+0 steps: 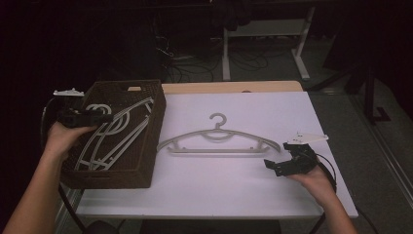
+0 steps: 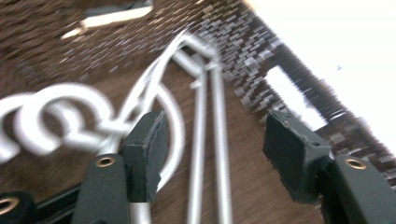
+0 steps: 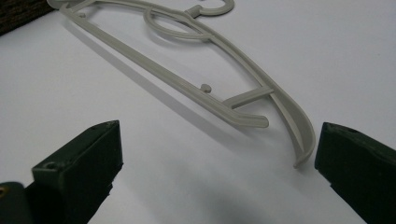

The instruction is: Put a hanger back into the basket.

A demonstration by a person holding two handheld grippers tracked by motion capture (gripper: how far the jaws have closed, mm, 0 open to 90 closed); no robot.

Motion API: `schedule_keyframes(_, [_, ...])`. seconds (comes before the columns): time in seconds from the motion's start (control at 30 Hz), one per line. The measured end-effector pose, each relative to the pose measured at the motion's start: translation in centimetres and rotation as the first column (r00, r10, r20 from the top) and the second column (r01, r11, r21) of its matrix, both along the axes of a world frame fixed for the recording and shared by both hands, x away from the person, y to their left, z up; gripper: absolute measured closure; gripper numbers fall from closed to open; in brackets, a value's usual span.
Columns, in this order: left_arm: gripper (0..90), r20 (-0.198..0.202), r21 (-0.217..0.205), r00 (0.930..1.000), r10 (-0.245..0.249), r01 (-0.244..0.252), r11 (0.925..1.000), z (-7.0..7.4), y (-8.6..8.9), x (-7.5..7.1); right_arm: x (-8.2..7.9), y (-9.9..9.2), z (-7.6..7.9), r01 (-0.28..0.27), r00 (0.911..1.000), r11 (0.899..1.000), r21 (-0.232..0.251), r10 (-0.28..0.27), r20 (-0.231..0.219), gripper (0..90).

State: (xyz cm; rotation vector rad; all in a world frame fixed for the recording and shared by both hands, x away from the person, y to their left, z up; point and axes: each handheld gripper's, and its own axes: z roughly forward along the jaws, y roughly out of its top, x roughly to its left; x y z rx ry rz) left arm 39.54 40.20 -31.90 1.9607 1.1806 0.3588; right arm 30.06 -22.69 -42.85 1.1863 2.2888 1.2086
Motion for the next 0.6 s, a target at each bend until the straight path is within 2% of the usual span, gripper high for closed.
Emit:
schedule_keyframes(0.13, [32.8,0.016,-0.039,0.9979,-0.062,0.063,0.9973,0.6,-2.6,-0.3,0.1,0.1,0.0,-0.009,1.0,1.0,-0.001,0.009,0.0,0.7])
schedule_keyframes(0.27, [31.1,0.04,-0.057,0.9905,-0.131,0.133,0.9894,1.3,-5.7,-0.6,0.1,0.1,-0.1,-0.014,0.9999,1.0,-0.005,0.014,0.0,0.7])
schedule_keyframes(0.47, [31.2,0.056,-0.075,0.9719,-0.229,0.233,0.9696,1.6,-10.8,-1.0,0.0,0.0,0.0,-0.012,0.9999,1.0,-0.001,0.012,0.0,0.7])
schedule_keyframes(0.6, [32.9,0.072,-0.085,0.9583,-0.277,0.282,0.9556,1.5,-14.3,-1.2,-0.2,0.0,0.0,-0.018,0.9998,1.0,-0.002,0.018,0.002,0.7])
